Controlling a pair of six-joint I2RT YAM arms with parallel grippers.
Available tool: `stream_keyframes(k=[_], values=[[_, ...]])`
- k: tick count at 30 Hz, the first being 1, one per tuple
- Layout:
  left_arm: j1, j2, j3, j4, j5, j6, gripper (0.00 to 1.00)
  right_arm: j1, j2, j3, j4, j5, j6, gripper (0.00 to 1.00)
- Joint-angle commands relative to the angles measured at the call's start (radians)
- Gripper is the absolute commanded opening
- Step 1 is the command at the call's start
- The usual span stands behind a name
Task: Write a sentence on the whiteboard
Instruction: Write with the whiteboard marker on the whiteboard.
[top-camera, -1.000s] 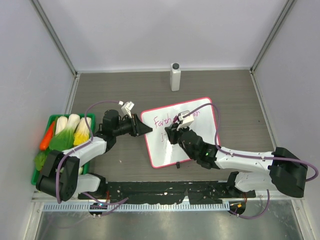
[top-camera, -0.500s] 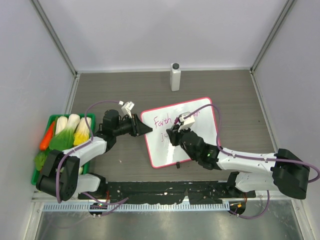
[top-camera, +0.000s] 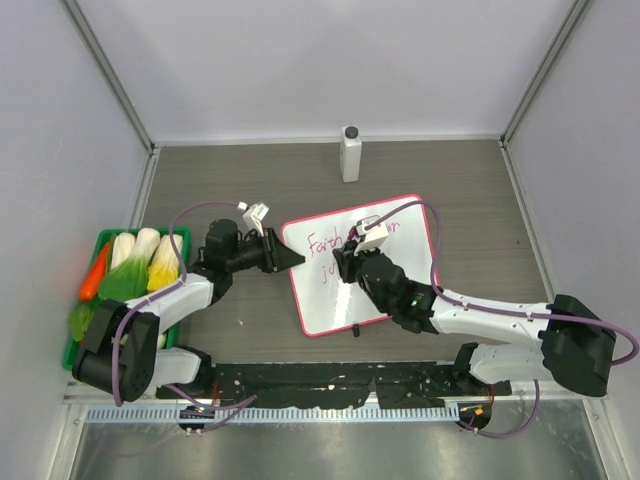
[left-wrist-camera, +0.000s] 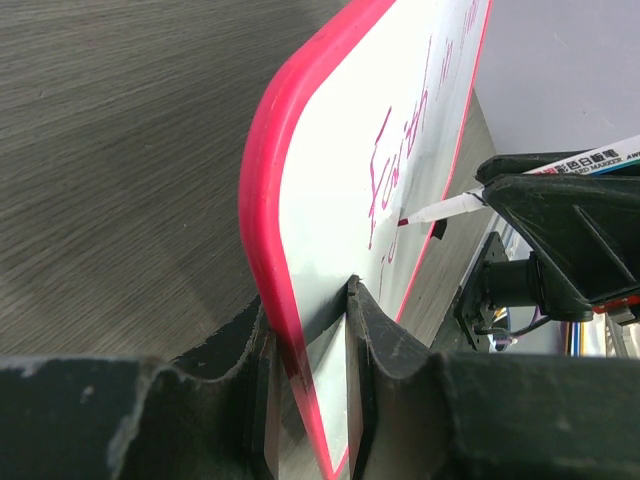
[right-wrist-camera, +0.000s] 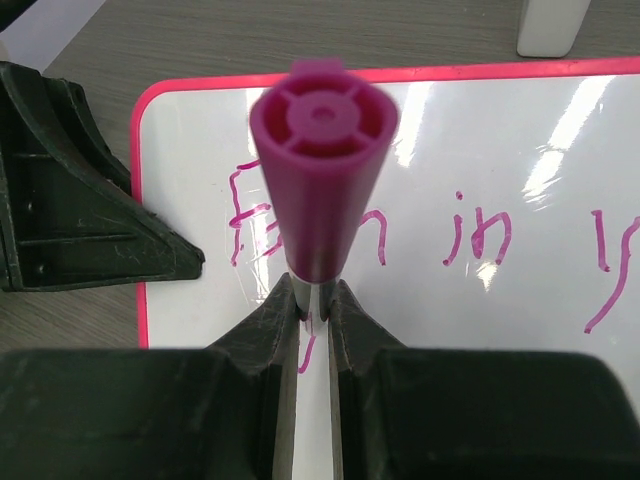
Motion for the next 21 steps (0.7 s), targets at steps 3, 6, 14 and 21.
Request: stream_keyframes(k=[3,6,14,21], values=[[0.016,0.039,-0.007,-0.065,-0.252,0.180,0.00,-0.005,0.004,0.037,-0.013,-0.054,-0.002,0.01],[0.016,0.039,-0.006,-0.066,-0.252,0.179,0.00,-0.005,-0.019,0.025,-0.012,-0.085,0.006,0.01],[0.016,0.039,-0.007,-0.065,-0.252,0.179,0.00,-0.038,-0.096,-0.018,-0.013,-0.067,0.022,0.01],[0.016,0.038,-0.007,-0.065,-0.254,0.179,0.00,-0.069,-0.076,-0.023,0.001,-0.103,0.040,0.01]])
